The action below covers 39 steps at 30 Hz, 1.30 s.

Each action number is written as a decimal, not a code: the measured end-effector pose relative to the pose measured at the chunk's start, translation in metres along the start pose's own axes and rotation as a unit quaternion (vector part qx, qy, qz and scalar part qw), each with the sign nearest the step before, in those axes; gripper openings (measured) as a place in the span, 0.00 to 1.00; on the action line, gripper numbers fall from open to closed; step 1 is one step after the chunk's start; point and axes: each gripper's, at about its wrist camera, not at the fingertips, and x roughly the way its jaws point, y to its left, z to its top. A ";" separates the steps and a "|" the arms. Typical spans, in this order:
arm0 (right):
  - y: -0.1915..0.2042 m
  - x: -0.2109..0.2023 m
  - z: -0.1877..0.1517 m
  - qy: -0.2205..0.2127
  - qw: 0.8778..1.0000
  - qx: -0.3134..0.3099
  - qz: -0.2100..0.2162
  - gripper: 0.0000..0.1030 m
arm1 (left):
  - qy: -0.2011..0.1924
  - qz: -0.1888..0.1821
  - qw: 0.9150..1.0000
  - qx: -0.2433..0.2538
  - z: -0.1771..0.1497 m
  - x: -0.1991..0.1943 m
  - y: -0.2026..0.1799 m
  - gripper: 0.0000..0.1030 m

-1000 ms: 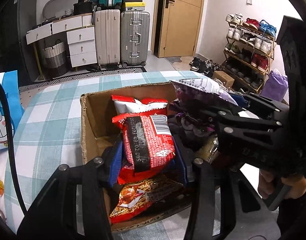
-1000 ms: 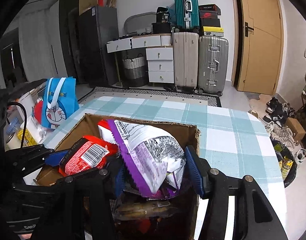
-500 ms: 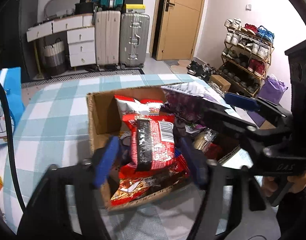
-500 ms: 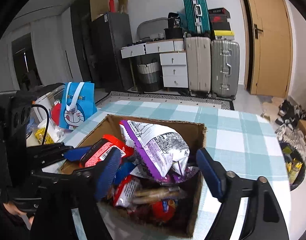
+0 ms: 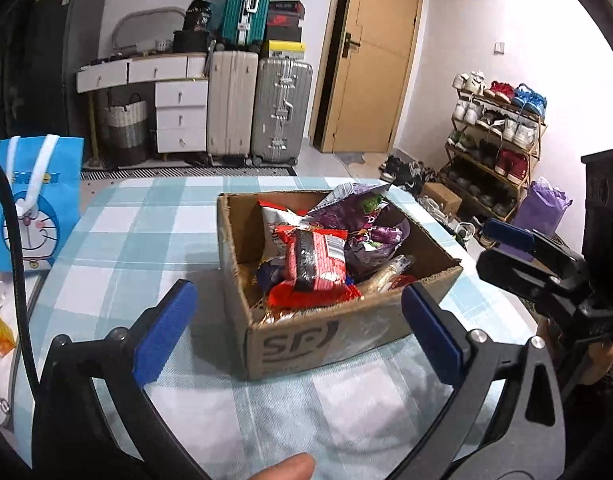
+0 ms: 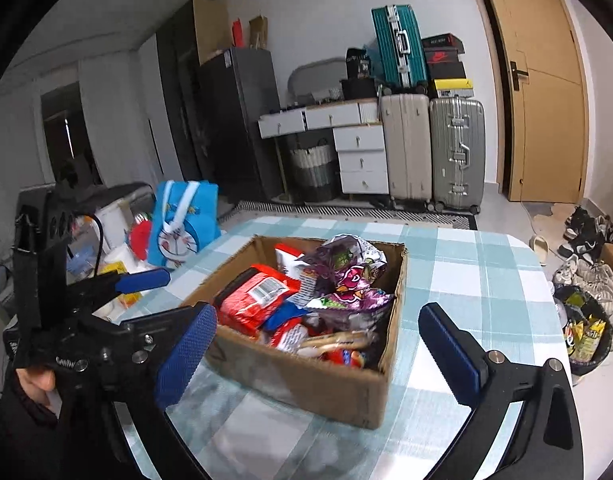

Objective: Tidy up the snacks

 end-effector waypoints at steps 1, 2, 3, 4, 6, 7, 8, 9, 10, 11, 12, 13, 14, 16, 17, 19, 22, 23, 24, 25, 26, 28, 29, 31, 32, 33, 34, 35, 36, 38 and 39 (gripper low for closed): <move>0.000 -0.004 -0.003 -0.001 1.000 0.000 0.001 1.00 | -0.005 0.001 1.000 0.000 -0.004 -0.007 0.001 0.99; 0.002 -0.011 -0.007 -0.006 1.000 -0.002 0.001 1.00 | -0.007 0.001 1.000 0.001 -0.006 -0.011 0.002 0.99; 0.004 -0.016 -0.010 -0.010 1.000 -0.002 0.002 1.00 | -0.009 -0.001 1.000 0.001 -0.011 -0.017 0.001 0.99; 0.005 -0.020 -0.012 -0.013 1.000 -0.002 0.002 1.00 | -0.012 -0.003 1.000 0.001 -0.016 -0.022 0.001 0.99; 0.008 -0.026 -0.020 -0.013 1.000 -0.002 0.005 1.00 | -0.015 -0.004 1.000 0.008 -0.025 -0.029 -0.002 0.99; 0.010 -0.029 -0.025 -0.014 1.000 -0.002 0.003 1.00 | -0.017 -0.001 1.000 0.014 -0.029 -0.032 -0.003 0.99; 0.012 -0.031 -0.028 -0.017 1.000 -0.003 0.001 1.00 | -0.019 0.003 1.000 0.021 -0.035 -0.034 -0.006 0.99; 0.014 -0.035 -0.034 -0.020 1.000 -0.007 -0.001 1.00 | -0.020 0.005 0.999 0.028 -0.040 -0.036 -0.008 0.99; 0.015 -0.036 -0.037 -0.021 1.000 -0.009 -0.003 1.00 | -0.022 0.007 0.999 0.034 -0.044 -0.038 -0.009 0.99; 0.017 -0.037 -0.043 -0.020 1.000 -0.012 -0.007 1.00 | -0.025 0.007 0.999 0.037 -0.047 -0.039 -0.011 0.99; 0.017 -0.038 -0.048 -0.020 1.000 -0.012 -0.008 1.00 | -0.029 0.010 0.999 0.041 -0.053 -0.041 -0.011 0.99; 0.017 -0.038 -0.052 -0.021 1.000 -0.010 -0.007 1.00 | -0.032 0.014 0.998 0.043 -0.057 -0.041 -0.012 0.99; 0.016 -0.038 -0.056 -0.023 1.000 -0.007 -0.006 1.00 | -0.034 0.014 0.998 0.044 -0.061 -0.041 -0.014 0.99; 0.015 -0.037 -0.063 -0.027 1.000 -0.003 -0.006 1.00 | -0.040 0.013 0.998 0.042 -0.066 -0.041 -0.013 0.99; 0.014 -0.037 -0.067 -0.031 1.000 -0.002 -0.006 1.00 | -0.043 0.013 0.998 0.041 -0.068 -0.040 -0.012 0.99; 0.014 -0.035 -0.072 -0.037 0.999 -0.005 -0.008 1.00 | -0.048 0.018 0.998 0.037 -0.070 -0.037 -0.009 0.99; 0.017 -0.035 -0.077 -0.046 0.999 -0.013 -0.012 1.00 | -0.054 0.014 0.998 0.024 -0.073 -0.034 -0.002 0.99; 0.017 -0.035 -0.079 -0.047 0.999 -0.014 -0.012 1.00 | -0.055 0.013 0.998 0.020 -0.074 -0.033 0.000 0.99; 0.017 -0.034 -0.080 -0.048 0.999 -0.015 -0.013 1.00 | -0.056 0.012 0.998 0.018 -0.076 -0.032 0.001 0.99; 0.017 -0.033 -0.079 -0.049 0.999 -0.016 -0.015 1.00 | -0.056 0.012 0.998 0.018 -0.074 -0.030 0.001 0.99; 0.017 -0.033 -0.080 -0.051 0.998 -0.018 -0.017 1.00 | -0.056 0.012 0.998 0.020 -0.075 -0.030 0.001 0.99; 0.018 -0.033 -0.080 -0.053 0.998 -0.021 -0.018 1.00 | -0.060 0.011 0.998 0.023 -0.077 -0.029 0.000 0.99; 0.019 -0.034 -0.080 -0.055 0.998 -0.022 -0.018 1.00 | -0.061 0.012 0.998 0.024 -0.078 -0.028 0.000 0.99; 0.021 -0.035 -0.081 -0.057 0.998 -0.025 -0.019 1.00 | -0.060 0.015 0.998 0.024 -0.079 -0.026 0.000 0.99; 0.021 -0.035 -0.081 -0.058 0.998 -0.027 -0.019 1.00 | -0.061 0.015 0.998 0.023 -0.079 -0.027 -0.001 0.99; 0.022 -0.036 -0.081 -0.060 0.998 -0.029 -0.020 1.00 | -0.062 0.014 0.998 0.022 -0.079 -0.026 0.000 0.99; 0.023 -0.036 -0.081 -0.062 0.997 -0.031 -0.021 1.00 | -0.062 0.014 0.998 0.022 -0.079 -0.026 0.000 0.99; 0.024 -0.036 -0.081 -0.063 0.997 -0.033 -0.020 1.00 | -0.063 0.014 0.998 0.020 -0.078 -0.026 0.000 0.99; 0.024 -0.038 -0.082 -0.063 0.997 -0.034 -0.021 1.00 | -0.063 0.015 0.998 0.018 -0.078 -0.025 0.000 0.99; 0.025 -0.038 -0.082 -0.064 0.997 -0.037 -0.024 1.00 | -0.065 0.016 0.998 0.017 -0.079 -0.024 0.002 0.99; 0.026 -0.037 -0.082 -0.064 0.997 -0.037 -0.026 1.00 | -0.066 0.016 0.998 0.017 -0.079 -0.023 0.002 0.99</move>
